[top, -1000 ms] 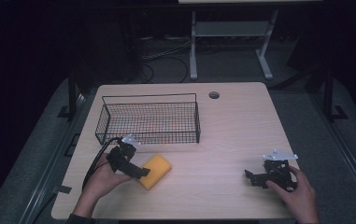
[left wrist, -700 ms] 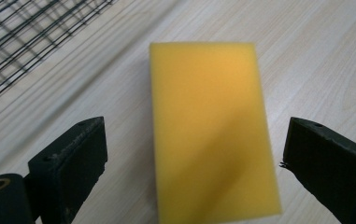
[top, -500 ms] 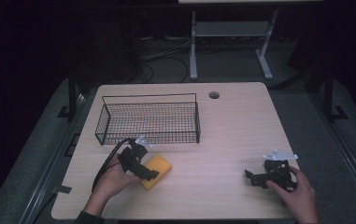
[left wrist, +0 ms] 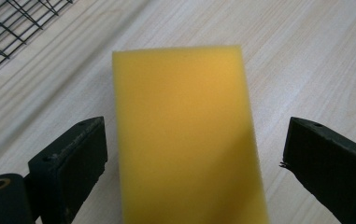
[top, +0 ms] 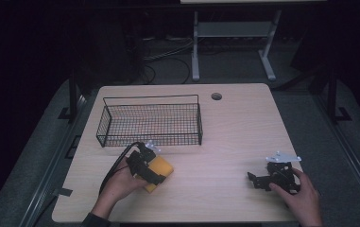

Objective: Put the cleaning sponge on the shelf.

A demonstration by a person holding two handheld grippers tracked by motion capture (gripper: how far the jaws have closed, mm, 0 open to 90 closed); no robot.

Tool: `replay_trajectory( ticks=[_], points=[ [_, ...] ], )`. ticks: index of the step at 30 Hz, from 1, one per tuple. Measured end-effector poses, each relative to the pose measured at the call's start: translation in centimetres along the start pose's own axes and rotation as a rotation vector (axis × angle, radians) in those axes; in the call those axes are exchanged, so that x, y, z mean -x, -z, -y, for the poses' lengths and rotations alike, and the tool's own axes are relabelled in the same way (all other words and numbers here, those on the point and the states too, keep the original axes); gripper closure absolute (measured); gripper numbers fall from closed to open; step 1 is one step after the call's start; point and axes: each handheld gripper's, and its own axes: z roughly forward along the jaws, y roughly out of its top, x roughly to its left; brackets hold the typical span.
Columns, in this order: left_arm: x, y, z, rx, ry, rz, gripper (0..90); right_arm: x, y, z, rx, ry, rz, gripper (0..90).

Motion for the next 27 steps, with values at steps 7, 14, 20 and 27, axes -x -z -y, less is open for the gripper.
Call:
replay_trajectory(
  ticks=[7,14,20,27],
  points=[
    [0.0,-0.7,0.1,-0.021,-0.003,-0.015,6.0,0.0,0.0,0.0,0.000,0.000,0.000,0.1],
    [0.3,-1.2,0.2,-0.038,-0.014,-0.025,6.1,0.0,0.0,0.0,0.000,0.000,0.000,0.1],
    [0.5,-1.7,0.2,-0.052,-0.023,-0.041,6.5,0.0,0.0,0.0,0.000,0.000,0.000,0.1],
    [0.6,-1.9,0.2,-0.065,-0.034,-0.059,8.0,0.0,0.0,0.0,0.000,0.000,0.000,0.1]
  ],
)
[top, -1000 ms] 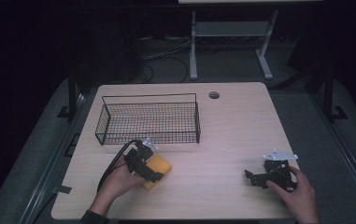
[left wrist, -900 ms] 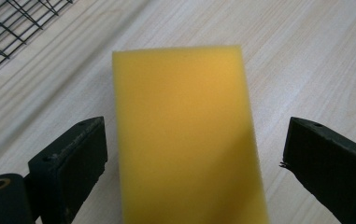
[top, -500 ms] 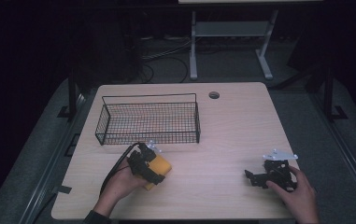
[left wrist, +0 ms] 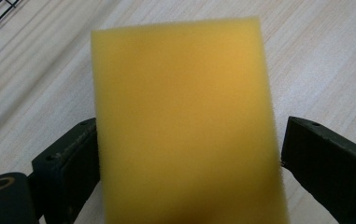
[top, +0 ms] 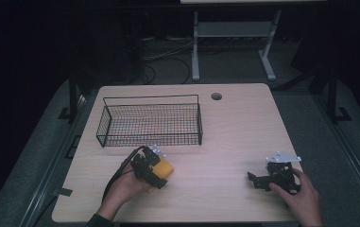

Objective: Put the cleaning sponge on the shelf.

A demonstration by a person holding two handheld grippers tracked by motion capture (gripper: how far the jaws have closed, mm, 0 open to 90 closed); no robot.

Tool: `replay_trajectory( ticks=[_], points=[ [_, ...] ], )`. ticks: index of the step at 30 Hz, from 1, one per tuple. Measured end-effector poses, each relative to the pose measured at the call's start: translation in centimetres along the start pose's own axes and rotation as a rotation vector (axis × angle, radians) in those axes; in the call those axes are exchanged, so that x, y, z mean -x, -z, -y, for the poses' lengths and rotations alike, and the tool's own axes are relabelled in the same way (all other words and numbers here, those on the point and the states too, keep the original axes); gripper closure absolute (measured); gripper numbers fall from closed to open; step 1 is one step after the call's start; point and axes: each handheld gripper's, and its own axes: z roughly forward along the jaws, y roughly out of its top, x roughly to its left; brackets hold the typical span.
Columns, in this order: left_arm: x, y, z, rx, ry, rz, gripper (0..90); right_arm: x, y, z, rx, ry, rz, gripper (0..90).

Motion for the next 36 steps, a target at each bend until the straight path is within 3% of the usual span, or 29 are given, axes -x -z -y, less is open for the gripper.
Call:
replay_trajectory(
  ticks=[3,22,36],
  points=[
    [-0.01,0.04,0.03,0.002,0.000,-0.009,13.2,0.00,0.00,0.00,0.000,0.000,0.000,0.1],
    [0.00,0.17,0.13,-0.003,-0.010,-0.024,21.7,0.00,0.00,0.00,0.000,0.000,0.000,0.1],
    [-0.38,0.48,0.58,0.018,-0.032,0.011,22.5,0.00,0.00,0.00,0.000,0.000,0.000,0.1]
  ],
)
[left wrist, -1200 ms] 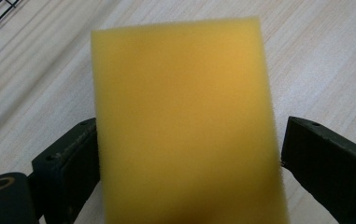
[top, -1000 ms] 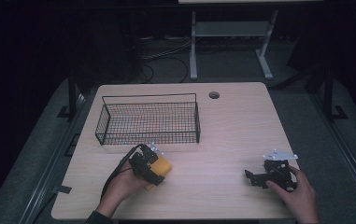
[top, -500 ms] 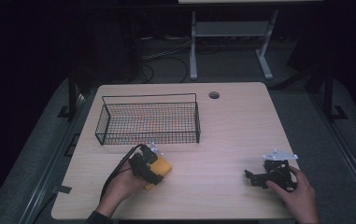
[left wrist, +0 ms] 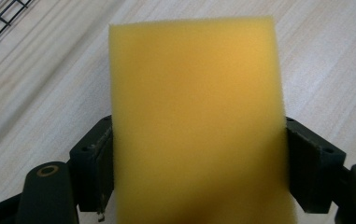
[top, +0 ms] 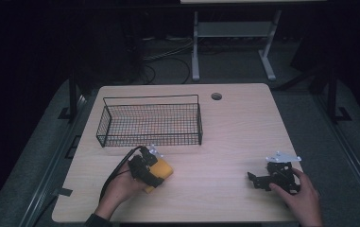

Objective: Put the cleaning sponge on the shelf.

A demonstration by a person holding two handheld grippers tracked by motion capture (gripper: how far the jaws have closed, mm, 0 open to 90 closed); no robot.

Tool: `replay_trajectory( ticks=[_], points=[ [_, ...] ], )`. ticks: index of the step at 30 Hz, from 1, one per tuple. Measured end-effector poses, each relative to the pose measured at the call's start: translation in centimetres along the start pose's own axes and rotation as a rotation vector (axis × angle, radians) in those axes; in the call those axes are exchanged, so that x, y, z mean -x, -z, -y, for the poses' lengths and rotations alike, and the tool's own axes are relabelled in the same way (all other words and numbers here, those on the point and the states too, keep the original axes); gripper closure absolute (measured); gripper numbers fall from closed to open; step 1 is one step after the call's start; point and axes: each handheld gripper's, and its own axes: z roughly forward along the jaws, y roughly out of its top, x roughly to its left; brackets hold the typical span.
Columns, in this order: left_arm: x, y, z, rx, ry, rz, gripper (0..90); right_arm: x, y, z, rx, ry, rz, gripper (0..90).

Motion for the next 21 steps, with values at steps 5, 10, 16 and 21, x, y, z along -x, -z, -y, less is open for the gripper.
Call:
replay_trajectory(
  ticks=[5,10,16,21],
  points=[
    [0.0,0.2,-0.1,-0.004,-0.014,0.006,22.6,0.0,0.0,0.0,0.000,0.000,0.000,0.1],
    [-0.2,1.0,-0.2,0.014,-0.013,0.012,22.7,0.0,0.0,0.0,0.000,-0.001,0.000,0.1],
    [-0.5,2.1,-0.5,0.028,-0.016,0.017,22.8,0.0,0.0,0.0,0.000,0.001,0.000,0.1],
    [-0.6,2.6,-0.7,0.040,-0.022,0.022,22.8,0.0,0.0,0.0,0.000,0.001,0.000,0.1]
  ],
)
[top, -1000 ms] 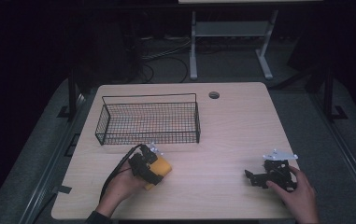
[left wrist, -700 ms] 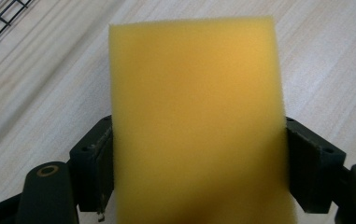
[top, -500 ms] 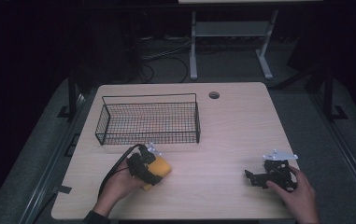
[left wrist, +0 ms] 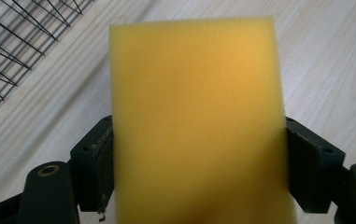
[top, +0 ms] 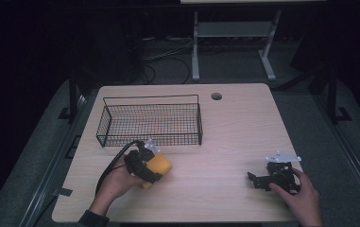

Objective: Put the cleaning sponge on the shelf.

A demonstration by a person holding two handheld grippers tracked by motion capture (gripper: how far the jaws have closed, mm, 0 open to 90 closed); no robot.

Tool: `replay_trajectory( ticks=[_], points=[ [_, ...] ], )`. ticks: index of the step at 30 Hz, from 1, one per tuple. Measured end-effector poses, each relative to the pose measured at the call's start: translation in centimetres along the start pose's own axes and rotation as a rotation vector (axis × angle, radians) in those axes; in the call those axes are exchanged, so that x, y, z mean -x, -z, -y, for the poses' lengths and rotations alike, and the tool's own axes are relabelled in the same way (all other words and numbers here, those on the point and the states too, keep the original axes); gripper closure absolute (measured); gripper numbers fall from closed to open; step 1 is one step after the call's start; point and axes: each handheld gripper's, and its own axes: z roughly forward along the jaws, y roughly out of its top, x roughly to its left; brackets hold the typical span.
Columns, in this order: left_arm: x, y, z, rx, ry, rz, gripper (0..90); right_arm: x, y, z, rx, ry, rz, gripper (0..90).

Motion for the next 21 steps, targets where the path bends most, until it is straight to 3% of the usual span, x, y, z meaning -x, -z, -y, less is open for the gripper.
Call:
replay_trajectory(
  ticks=[21],
  points=[
    [-0.5,2.2,-2.2,0.040,-0.018,0.015,22.8,0.0,0.0,0.0,0.000,0.000,0.000,0.1]
  ],
)
